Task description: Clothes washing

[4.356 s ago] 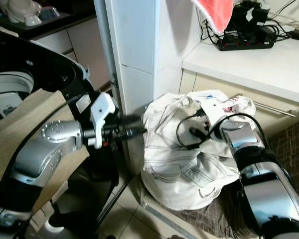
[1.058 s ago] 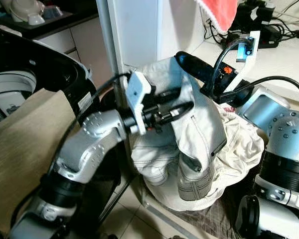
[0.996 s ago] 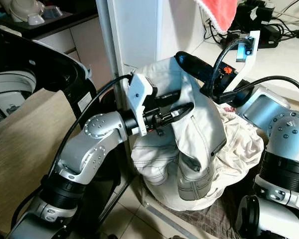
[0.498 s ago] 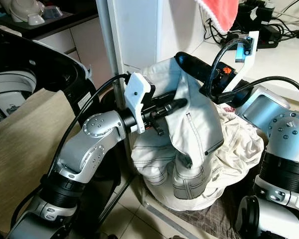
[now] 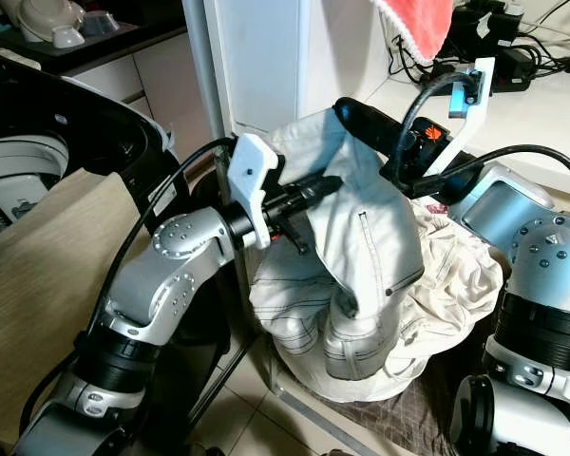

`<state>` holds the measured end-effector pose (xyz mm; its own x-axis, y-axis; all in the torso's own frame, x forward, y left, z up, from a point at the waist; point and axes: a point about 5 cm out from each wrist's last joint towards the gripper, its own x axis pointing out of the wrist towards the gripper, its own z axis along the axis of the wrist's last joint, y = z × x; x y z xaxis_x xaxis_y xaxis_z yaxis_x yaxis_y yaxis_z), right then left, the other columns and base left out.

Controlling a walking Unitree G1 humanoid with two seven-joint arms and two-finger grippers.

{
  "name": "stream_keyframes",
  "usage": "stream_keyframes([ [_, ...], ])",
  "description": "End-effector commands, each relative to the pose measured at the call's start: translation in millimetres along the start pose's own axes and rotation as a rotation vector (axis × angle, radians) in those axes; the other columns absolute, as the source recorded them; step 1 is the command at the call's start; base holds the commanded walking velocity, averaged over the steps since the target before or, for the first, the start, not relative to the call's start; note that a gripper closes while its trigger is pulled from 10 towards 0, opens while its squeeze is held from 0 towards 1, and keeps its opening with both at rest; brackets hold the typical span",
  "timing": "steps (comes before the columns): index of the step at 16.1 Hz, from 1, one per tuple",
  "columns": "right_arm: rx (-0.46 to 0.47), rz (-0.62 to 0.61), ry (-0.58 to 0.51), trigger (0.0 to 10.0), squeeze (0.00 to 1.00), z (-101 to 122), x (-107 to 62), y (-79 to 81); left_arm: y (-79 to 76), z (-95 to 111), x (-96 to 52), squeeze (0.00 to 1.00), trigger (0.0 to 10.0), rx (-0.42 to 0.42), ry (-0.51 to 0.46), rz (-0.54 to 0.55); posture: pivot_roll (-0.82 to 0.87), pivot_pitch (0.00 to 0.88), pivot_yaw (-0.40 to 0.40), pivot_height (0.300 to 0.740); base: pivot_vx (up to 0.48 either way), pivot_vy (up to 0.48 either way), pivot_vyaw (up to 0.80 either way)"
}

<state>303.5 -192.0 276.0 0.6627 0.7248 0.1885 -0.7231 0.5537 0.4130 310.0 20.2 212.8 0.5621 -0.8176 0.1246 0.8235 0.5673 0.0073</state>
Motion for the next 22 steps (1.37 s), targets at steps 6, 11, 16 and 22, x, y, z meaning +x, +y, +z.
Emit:
stream_keyframes([
  [6,-0.104,0.008,-0.017,10.0,0.0,7.2,-8.0,10.5,111.6,92.2,-57.8,0.0,0.0,0.317,-0.214,0.539,-0.15,0.0,0.071,0.74,0.0,0.0,0.0],
  [11,-0.159,0.021,-0.002,10.0,0.0,4.2,-6.7,17.4,149.5,272.0,-131.7,0.0,0.0,1.155,-0.434,1.027,-0.14,0.0,0.072,0.74,0.0,0.0,0.0],
  [16,-0.197,0.036,0.045,10.0,0.0,-11.3,-5.9,26.0,194.8,221.5,-150.1,0.0,0.0,1.244,-0.046,1.179,-0.16,0.0,0.093,0.74,0.0,0.0,0.0],
  [22,-0.199,0.082,0.074,10.0,0.0,-18.8,-3.6,34.4,164.5,148.0,-80.9,0.0,0.0,0.56,0.035,0.266,-0.15,0.0,0.075,0.74,0.0,0.0,0.0],
])
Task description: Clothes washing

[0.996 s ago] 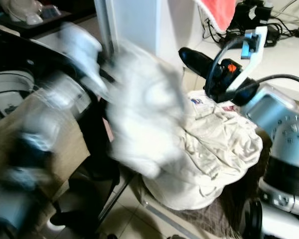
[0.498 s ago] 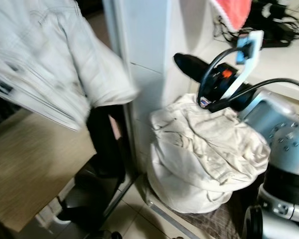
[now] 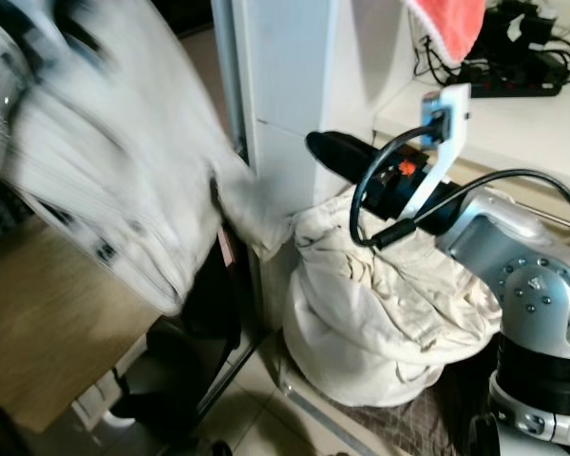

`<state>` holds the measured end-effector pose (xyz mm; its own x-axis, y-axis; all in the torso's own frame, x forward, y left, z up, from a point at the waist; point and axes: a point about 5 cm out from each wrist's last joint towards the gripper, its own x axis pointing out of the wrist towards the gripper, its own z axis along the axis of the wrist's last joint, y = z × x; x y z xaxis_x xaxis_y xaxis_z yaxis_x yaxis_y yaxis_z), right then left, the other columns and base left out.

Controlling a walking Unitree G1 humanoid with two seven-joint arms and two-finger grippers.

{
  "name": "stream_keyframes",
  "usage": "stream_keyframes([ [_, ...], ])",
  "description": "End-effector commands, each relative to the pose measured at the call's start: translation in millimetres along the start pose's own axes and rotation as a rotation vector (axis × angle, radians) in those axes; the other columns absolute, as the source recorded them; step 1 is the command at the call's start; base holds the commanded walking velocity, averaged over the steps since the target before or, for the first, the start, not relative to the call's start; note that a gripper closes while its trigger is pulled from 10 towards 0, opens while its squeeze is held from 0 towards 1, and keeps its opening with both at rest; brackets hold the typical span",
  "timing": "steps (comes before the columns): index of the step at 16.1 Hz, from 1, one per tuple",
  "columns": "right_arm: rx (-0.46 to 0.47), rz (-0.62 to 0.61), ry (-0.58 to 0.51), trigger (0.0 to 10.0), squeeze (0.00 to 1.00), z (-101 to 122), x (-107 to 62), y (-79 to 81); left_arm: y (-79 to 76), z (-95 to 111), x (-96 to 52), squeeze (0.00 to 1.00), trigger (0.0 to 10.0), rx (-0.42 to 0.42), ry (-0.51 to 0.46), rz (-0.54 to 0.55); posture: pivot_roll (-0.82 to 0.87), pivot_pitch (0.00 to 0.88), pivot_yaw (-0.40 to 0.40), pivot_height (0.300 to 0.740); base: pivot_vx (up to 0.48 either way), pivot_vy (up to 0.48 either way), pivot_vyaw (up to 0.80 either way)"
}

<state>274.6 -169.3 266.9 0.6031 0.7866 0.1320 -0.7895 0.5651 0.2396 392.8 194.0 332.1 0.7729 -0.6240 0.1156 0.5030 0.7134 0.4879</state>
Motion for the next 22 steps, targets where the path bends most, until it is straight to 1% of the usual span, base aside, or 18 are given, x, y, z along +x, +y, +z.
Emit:
stream_keyframes([
  [1,-0.027,0.029,-0.004,10.0,0.0,4.7,1.9,5.3,-4.9,17.0,-0.5,0.0,0.0,-0.025,-0.051,-0.136,-0.15,0.0,0.075,0.74,0.0,0.0,0.0],
  [3,-0.034,0.045,0.009,10.0,0.0,3.5,3.3,8.7,1.3,20.1,-4.6,0.0,0.0,-0.051,-0.03,-0.165,-0.15,0.0,0.073,0.74,0.0,0.0,0.0],
  [4,-0.033,0.051,0.011,10.0,0.0,3.1,3.6,9.6,10.7,19.7,-7.5,0.0,0.0,-0.036,-0.002,-0.119,-0.15,0.0,0.073,0.74,0.0,0.0,0.0],
  [5,-0.033,0.055,0.015,10.0,0.0,2.3,4.2,10.4,23.9,18.8,-13.2,0.0,0.0,0.009,0.052,-0.031,-0.15,0.0,0.071,0.74,0.0,0.0,0.0],
  [6,-0.035,0.056,0.021,10.0,0.0,1.2,4.8,10.7,57.7,24.4,-29.3,0.0,0.0,0.186,0.168,0.283,-0.15,0.0,0.071,0.74,0.0,0.0,0.0],
  [7,-0.035,0.055,0.022,10.0,0.0,1.2,5.2,10.6,82.9,38.2,-46.8,0.0,0.0,0.383,0.23,0.553,-0.15,0.0,0.07,0.74,0.0,0.0,0.0],
  [8,-0.035,0.049,0.021,10.0,0.0,1.6,5.4,9.7,112.0,80.8,-79.1,0.0,0.0,0.703,0.176,0.935,-0.15,0.0,0.07,0.74,0.0,0.0,0.0],
  [9,-0.036,0.044,0.02,10.0,0.0,1.8,5.2,9.3,121.6,106.3,-97.4,0.0,0.0,0.816,0.12,1.06,-0.15,0.0,0.075,0.74,0.0,0.0,0.0],
  [10,-0.037,0.042,0.02,10.0,0.0,1.8,4.8,9.3,125.2,117.7,-104.9,0.0,0.0,0.857,0.116,1.086,-0.15,0.0,0.075,0.74,0.0,0.0,0.0],
  [11,-0.036,0.043,0.019,10.0,0.0,1.6,4.8,9.5,126.6,119.9,-106.6,0.0,0.0,0.88,0.147,1.078,-0.15,0.0,0.075,0.74,0.0,0.0,0.0],
  [12,-0.036,0.044,0.019,10.0,0.0,1.4,4.8,9.7,126.5,118.8,-106.2,0.0,0.0,0.887,0.158,1.072,-0.15,0.0,0.075,0.74,0.0,0.0,0.0],
  [13,-0.035,0.046,0.021,10.0,0.0,0.8,5.2,10.2,126.7,110.1,-103.8,0.0,0.0,0.895,0.189,1.072,-0.14,0.0,0.074,0.74,0.0,0.0,0.0],
  [15,-0.037,0.05,0.03,10.0,0.0,-0.9,6.4,10.8,124.7,75.1,-99.7,0.0,0.0,0.932,0.316,1.056,-0.15,0.0,0.073,0.74,0.0,0.0,0.0],
  [17,-0.036,0.057,0.035,10.0,0.0,-1.8,6.7,12.1,124.1,49.5,-104.7,0.0,0.0,0.904,0.44,1.01,-0.15,0.0,0.073,0.74,0.0,0.0,0.0],
  [18,-0.035,0.061,0.04,10.0,0.0,-3.0,6.6,13.1,122.3,29.1,-108.7,0.0,0.0,0.843,0.531,0.959,-0.15,0.0,0.07,0.74,0.0,0.0,0.0],
  [19,-0.032,0.065,0.048,10.0,0.0,-5.1,6.6,14.3,117.3,2.5,-113.4,0.0,0.0,0.728,0.624,0.896,-0.15,0.0,0.07,0.74,0.0,0.0,0.0],
  [21,-0.031,0.078,0.073,10.0,0.0,-11.1,7.8,18.7,95.1,-57.6,-122.4,0.0,0.0,0.42,0.856,0.685,-0.15,0.0,0.069,0.74,0.0,0.0,0.0],
  [22,-0.03,0.082,0.076,10.0,0.0,-11.9,8.0,19.4,91.5,-65.3,-124.8,0.0,0.2,0.379,0.897,0.66,-0.15,0.0,0.066,0.74,0.0,0.0,0.0],
])
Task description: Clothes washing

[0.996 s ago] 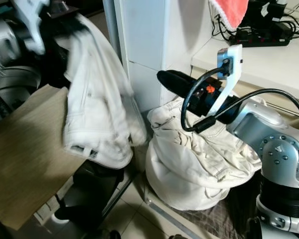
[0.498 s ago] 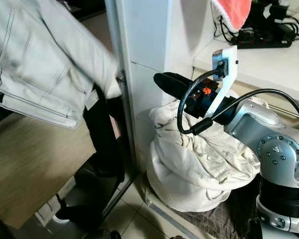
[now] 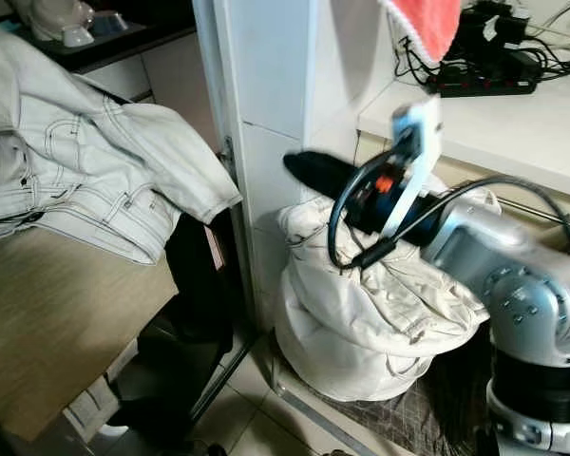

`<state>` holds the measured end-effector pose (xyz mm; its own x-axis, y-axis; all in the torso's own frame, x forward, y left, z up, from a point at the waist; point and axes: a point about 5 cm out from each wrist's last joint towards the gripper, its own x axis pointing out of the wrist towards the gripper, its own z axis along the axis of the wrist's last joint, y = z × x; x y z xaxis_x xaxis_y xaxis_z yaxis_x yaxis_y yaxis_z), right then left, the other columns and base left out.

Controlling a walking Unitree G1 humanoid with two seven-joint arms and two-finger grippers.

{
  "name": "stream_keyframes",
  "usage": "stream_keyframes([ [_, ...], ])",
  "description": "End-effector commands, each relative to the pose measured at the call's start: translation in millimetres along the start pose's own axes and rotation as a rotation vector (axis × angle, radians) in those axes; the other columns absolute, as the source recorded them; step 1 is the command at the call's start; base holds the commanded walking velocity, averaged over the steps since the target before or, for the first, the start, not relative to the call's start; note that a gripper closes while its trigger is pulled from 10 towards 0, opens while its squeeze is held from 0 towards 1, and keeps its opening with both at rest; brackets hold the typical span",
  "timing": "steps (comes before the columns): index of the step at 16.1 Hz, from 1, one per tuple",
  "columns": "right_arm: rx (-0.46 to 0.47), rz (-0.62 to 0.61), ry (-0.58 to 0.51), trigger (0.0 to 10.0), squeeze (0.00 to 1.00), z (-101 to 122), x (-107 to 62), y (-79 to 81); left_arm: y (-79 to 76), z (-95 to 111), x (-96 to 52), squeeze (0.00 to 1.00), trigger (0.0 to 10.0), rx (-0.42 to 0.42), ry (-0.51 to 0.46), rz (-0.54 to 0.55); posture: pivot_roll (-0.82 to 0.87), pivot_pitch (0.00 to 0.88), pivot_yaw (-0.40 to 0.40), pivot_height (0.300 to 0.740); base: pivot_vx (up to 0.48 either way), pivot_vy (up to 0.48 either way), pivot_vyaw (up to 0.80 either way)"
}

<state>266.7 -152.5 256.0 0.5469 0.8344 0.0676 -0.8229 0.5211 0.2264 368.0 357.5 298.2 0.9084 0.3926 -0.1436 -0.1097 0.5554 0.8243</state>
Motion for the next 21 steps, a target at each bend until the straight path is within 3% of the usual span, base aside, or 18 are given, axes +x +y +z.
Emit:
stream_keyframes([
  [1,-0.023,0.035,0.011,10.0,0.0,1.0,2.7,8.2,-5.6,-5.8,-0.2,0.0,10.0,-0.062,0.035,-0.096,-0.15,0.0,0.066,0.74,0.0,0.0,0.0],
  [2,-0.024,0.042,0.024,10.0,0.0,-1.4,3.6,9.7,-12.2,-9.6,-0.2,0.03,10.0,-0.114,0.045,-0.164,-0.15,0.0,0.063,0.74,0.0,0.0,0.0],
  [3,-0.035,0.059,0.059,10.0,0.0,-6.9,5.8,13.3,-13.3,-15.8,-1.1,1.0,10.0,-0.108,0.071,-0.197,-0.15,0.0,0.063,0.74,0.0,0.0,0.0],
  [6,-0.025,0.097,0.108,10.0,0.0,-21.9,15.4,23.9,-6.2,-27.7,-4.0,1.0,10.0,-0.115,0.108,-0.192,-0.14,0.0,0.06,0.74,0.0,0.0,0.0],
  [9,-0.02,0.05,0.143,10.0,0.0,-31.4,18.8,20.3,9.8,-29.5,-5.9,1.0,10.0,-0.088,0.086,-0.065,-0.14,0.0,0.06,0.74,0.0,0.0,0.0],
  [10,-0.018,0.02,0.14,10.0,0.0,-32.0,18.9,16.8,26.2,-25.1,-8.6,1.0,10.0,-0.058,0.052,0.054,-0.14,0.0,0.06,0.74,0.0,0.0,0.0],
  [12,-0.02,-0.009,0.136,10.0,0.0,-32.1,19.5,13.3,42.0,-20.2,-12.3,1.0,10.0,-0.022,0.012,0.173,-0.14,0.0,0.06,0.74,0.0,0.0,0.0],
  [16,-0.025,-0.069,0.133,10.0,0.0,-32.8,20.7,6.7,52.0,-16.7,-15.5,1.0,10.0,0.047,-0.038,0.283,-0.14,0.0,0.06,0.74,0.0,0.0,0.0],
  [17,-0.025,-0.08,0.129,10.0,0.0,-31.8,20.7,5.4,51.7,-11.8,-15.5,1.0,10.0,-0.032,-0.091,0.279,-0.14,0.0,0.06,0.74,0.0,0.0,0.0],
  [18,-0.025,-0.093,0.123,10.0,0.0,-31.0,20.1,4.2,53.0,-0.6,-15.9,0.24,10.0,-0.143,-0.172,0.278,-0.14,0.0,0.061,0.74,0.0,0.0,0.0],
  [19,-0.025,-0.099,0.121,10.0,0.0,-30.8,19.9,3.7,52.7,9.9,-16.4,0.0,10.0,-0.222,-0.245,0.254,-0.14,0.0,0.061,0.74,0.0,0.0,0.0],
  [20,-0.026,-0.113,0.118,10.0,0.0,-30.8,19.2,2.7,38.8,58.6,-18.8,0.0,10.0,-0.514,-0.534,-0.02,-0.14,0.0,0.056,0.74,0.0,0.0,0.0],
  [21,-0.029,-0.116,0.121,10.0,0.0,-31.9,19.3,3.1,18.0,84.3,-22.2,0.0,10.0,-0.546,-0.666,-0.258,-0.13,0.0,0.053,0.74,0.0,0.0,0.0],
])
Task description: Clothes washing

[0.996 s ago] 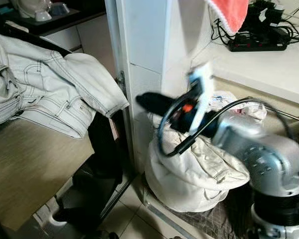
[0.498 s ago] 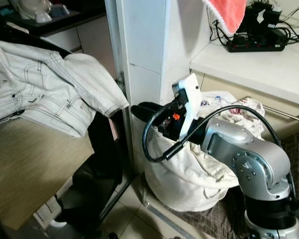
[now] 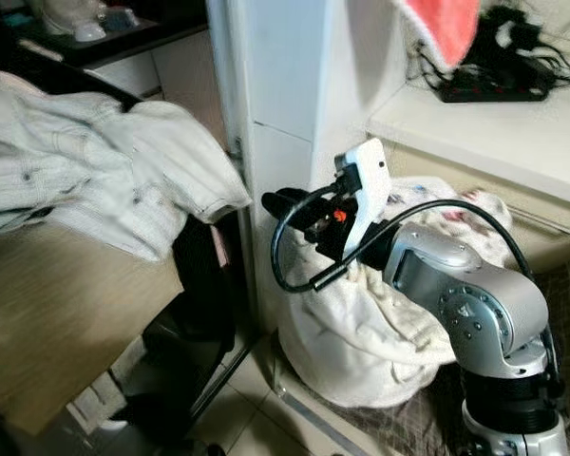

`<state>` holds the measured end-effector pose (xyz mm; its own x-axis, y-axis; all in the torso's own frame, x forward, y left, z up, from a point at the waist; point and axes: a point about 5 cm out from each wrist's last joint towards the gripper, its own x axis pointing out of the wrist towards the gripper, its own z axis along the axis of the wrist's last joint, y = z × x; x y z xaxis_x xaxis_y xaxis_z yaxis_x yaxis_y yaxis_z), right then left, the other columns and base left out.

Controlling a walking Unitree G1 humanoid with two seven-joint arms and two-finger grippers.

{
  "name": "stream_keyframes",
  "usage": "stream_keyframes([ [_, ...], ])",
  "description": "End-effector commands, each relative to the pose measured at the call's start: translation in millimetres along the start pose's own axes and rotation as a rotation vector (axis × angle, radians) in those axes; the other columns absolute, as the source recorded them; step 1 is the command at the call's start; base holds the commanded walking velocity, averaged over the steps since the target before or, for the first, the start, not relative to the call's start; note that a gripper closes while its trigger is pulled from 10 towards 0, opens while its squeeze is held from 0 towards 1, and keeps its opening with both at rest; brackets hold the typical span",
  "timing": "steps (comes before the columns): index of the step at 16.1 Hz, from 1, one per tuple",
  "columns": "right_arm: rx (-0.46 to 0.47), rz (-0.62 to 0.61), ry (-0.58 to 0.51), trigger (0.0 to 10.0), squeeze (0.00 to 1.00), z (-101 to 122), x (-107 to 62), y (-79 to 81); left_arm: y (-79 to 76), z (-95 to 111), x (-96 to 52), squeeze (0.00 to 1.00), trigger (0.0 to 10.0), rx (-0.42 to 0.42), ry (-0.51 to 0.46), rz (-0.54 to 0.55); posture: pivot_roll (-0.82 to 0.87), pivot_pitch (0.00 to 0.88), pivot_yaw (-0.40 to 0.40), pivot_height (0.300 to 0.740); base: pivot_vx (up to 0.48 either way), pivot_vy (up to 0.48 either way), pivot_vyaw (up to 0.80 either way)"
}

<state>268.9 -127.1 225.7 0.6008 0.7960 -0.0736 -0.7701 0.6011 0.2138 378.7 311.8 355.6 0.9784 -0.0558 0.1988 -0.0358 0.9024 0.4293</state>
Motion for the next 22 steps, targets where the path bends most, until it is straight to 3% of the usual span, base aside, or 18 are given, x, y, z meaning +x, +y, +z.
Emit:
stream_keyframes([
  [1,-0.019,-0.021,0.003,10.0,0.0,0.2,-0.6,-0.6,-31.6,13.1,6.6,0.0,10.0,-0.067,-0.081,-0.292,-0.13,0.0,0.053,0.74,0.0,0.0,0.0],
  [2,-0.031,-0.029,0.017,10.0,0.0,-2.7,1.1,0.7,-62.9,8.1,7.9,0.0,10.0,-0.079,-0.082,-0.493,-0.13,0.0,0.054,0.74,0.0,0.0,0.0],
  [3,-0.041,-0.038,0.024,10.0,0.0,-3.9,1.9,0.8,-72.9,3.9,7.3,0.0,10.0,-0.078,-0.071,-0.55,-0.13,0.0,0.054,0.74,0.0,0.0,0.0],
  [4,-0.058,-0.064,0.036,10.0,0.0,-6.6,4.4,0.8,-97.2,-7.4,6.7,0.0,10.0,-0.067,-0.044,-0.625,-0.14,0.0,0.057,0.74,0.0,0.0,0.0],
  [6,-0.08,-0.085,0.056,10.0,0.0,-10.8,6.1,2.7,-132.0,-27.4,5.7,0.0,10.0,-0.088,0.016,-0.684,-0.14,0.0,0.06,0.74,0.0,0.0,0.0],
  [7,-0.082,-0.086,0.06,10.0,0.0,-11.7,6.0,3.5,-139.1,-31.0,5.0,0.27,10.0,-0.091,0.037,-0.696,-0.14,0.0,0.063,0.74,0.0,0.0,0.0],
  [8,-0.085,-0.087,0.066,10.0,0.0,-13.1,5.7,4.6,-146.9,-36.5,2.3,1.0,10.0,-0.083,0.085,-0.708,-0.15,0.0,0.064,0.74,0.0,0.0,0.0],
  [11,-0.089,-0.094,0.078,10.0,0.0,-15.9,4.9,5.3,-154.7,-56.8,-3.8,1.0,10.0,-0.018,0.218,-0.668,-0.15,0.0,0.063,0.74,0.0,0.0,0.0],
  [12,-0.092,-0.091,0.083,10.0,0.0,-16.4,5.5,5.8,-152.0,-66.6,-5.6,1.0,10.0,0.069,0.266,-0.646,-0.15,0.0,0.063,0.74,0.0,0.0,0.0],
  [15,-0.097,-0.087,0.089,10.0,0.0,-16.4,5.7,6.2,-137.9,-73.8,-5.7,1.0,10.0,0.187,0.331,-0.519,-0.15,0.0,0.062,0.74,0.0,0.0,0.0],
  [16,-0.097,-0.084,0.091,10.0,0.0,-16.6,5.7,6.4,-132.1,-72.5,-4.5,0.62,10.0,0.185,0.339,-0.453,-0.15,0.0,0.06,0.74,0.0,0.0,0.0],
  [17,-0.096,-0.084,0.092,10.0,0.0,-16.7,5.7,6.4,-129.8,-72.3,-4.6,0.43,10.0,0.189,0.345,-0.437,-0.15,0.0,0.06,0.74,0.0,0.0,0.0],
  [18,-0.095,-0.081,0.097,10.0,0.0,-17.0,5.7,6.2,-124.3,-76.7,-6.5,0.0,10.0,0.24,0.393,-0.434,-0.15,0.0,0.059,0.74,0.0,0.0,0.0],
  [22,-0.094,-0.079,0.099,10.0,0.0,-16.9,6.0,6.0,-119.5,-89.4,-10.9,0.0,10.0,0.301,0.475,-0.445,-0.14,0.0,0.06,0.74,0.0,0.0,0.0],
])
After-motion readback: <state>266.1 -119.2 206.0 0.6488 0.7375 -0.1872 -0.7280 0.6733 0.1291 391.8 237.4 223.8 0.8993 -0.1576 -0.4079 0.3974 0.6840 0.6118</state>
